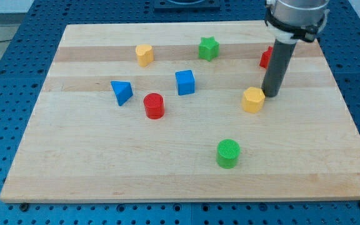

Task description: Push the yellow hexagon to the top of the green circle

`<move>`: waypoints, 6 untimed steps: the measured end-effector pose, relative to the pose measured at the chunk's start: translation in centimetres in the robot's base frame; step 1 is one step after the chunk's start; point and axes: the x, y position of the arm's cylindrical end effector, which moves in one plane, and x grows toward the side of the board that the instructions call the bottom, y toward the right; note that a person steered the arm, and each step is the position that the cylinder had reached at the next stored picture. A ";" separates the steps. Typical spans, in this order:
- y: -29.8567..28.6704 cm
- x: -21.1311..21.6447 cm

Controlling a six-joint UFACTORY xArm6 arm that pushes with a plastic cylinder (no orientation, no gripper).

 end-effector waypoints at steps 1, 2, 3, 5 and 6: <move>-2.2 2.5; -2.8 1.5; -3.2 -1.9; -8.9 2.4; -8.9 4.3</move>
